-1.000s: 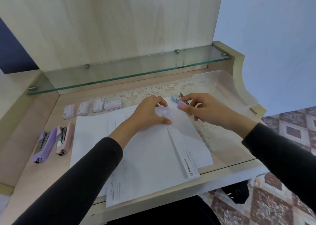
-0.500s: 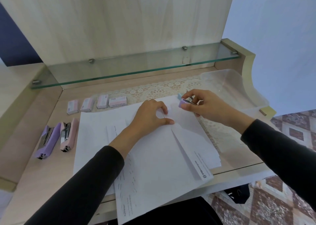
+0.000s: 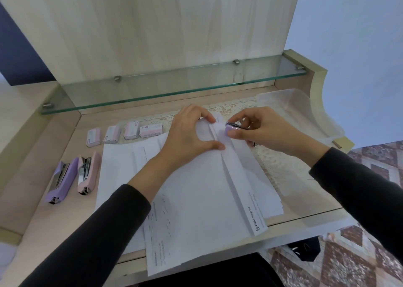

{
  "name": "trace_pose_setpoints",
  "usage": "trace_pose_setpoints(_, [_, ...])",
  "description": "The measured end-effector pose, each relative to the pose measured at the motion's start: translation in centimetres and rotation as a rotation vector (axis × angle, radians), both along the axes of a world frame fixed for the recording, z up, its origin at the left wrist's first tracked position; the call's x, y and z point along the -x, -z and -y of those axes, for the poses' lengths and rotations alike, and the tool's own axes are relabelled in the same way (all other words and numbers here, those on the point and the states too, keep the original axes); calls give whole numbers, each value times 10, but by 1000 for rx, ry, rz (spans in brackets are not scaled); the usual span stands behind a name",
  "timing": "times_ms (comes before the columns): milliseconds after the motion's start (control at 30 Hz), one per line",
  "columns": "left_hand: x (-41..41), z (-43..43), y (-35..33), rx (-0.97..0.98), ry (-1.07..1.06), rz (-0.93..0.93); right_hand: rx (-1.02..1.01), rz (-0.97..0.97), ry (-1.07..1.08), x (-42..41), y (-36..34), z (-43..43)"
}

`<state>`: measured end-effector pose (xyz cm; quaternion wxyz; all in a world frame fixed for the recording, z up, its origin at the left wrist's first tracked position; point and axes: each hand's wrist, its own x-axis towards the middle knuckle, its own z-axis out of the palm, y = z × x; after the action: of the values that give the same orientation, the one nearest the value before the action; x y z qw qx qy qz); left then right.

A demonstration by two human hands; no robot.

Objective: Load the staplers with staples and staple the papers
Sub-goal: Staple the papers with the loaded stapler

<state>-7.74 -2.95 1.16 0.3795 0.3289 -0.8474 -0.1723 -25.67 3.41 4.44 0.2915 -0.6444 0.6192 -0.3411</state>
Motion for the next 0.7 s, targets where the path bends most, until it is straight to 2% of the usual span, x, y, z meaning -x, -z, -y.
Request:
trace_pose_setpoints(133, [-1,0,-8,83,41,-12,-25,22,-61,-7,-9,-3])
trace_pose_setpoints(533, [1,-5,-9,170,78,-33,73,-157,-102,-10,-17,-5])
trace_pose_setpoints(700, [3,-4,-9,177,84,-47,55,-212,-137,-9,-23,-5])
